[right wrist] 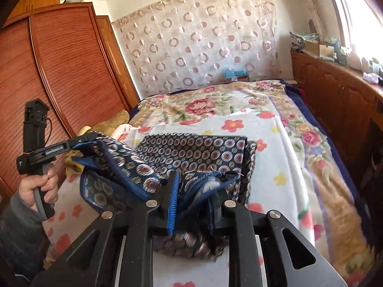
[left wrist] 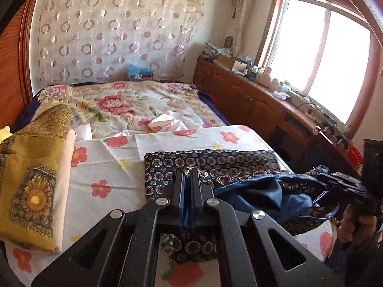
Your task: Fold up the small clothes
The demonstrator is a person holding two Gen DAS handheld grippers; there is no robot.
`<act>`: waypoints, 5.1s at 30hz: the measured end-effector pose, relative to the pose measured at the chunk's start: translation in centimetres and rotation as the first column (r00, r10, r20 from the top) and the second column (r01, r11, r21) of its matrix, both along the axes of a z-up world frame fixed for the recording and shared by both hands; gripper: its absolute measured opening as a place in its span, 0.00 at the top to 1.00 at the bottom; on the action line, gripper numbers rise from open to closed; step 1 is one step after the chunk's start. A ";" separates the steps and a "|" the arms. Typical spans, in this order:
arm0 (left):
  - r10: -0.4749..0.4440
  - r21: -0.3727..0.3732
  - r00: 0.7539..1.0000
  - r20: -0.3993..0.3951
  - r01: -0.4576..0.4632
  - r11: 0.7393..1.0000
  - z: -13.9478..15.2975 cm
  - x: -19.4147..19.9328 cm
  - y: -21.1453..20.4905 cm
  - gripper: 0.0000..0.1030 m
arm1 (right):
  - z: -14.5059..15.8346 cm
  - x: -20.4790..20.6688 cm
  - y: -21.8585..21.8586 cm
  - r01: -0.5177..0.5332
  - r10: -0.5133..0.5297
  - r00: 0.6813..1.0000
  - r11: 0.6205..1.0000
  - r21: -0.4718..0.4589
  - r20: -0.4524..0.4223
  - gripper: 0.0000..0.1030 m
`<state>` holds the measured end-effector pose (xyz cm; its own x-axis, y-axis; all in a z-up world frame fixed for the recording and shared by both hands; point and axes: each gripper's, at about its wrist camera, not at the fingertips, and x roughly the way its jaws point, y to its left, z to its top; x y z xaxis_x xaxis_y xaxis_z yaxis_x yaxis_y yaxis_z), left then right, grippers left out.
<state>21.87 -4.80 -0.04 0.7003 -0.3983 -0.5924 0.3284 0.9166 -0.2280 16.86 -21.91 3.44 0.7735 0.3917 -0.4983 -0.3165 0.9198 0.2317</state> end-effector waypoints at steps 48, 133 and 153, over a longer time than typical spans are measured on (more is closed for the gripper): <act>-0.080 0.051 0.981 -0.176 0.090 0.995 -4.4 7.6 0.3 0.40 | -3.8 7.6 3.9 0.041 -0.062 0.993 0.978 -0.207 -0.096 0.98; 0.106 -0.022 0.980 0.168 -0.103 0.994 5.1 1.2 10.1 0.94 | 2.3 8.9 9.6 -0.189 0.236 0.953 0.954 -0.233 0.191 0.89; 0.480 -0.076 0.869 0.118 -0.474 0.877 -2.8 -1.9 21.9 0.94 | 3.0 21.7 30.1 -0.437 0.646 0.737 0.681 -0.588 0.200 0.89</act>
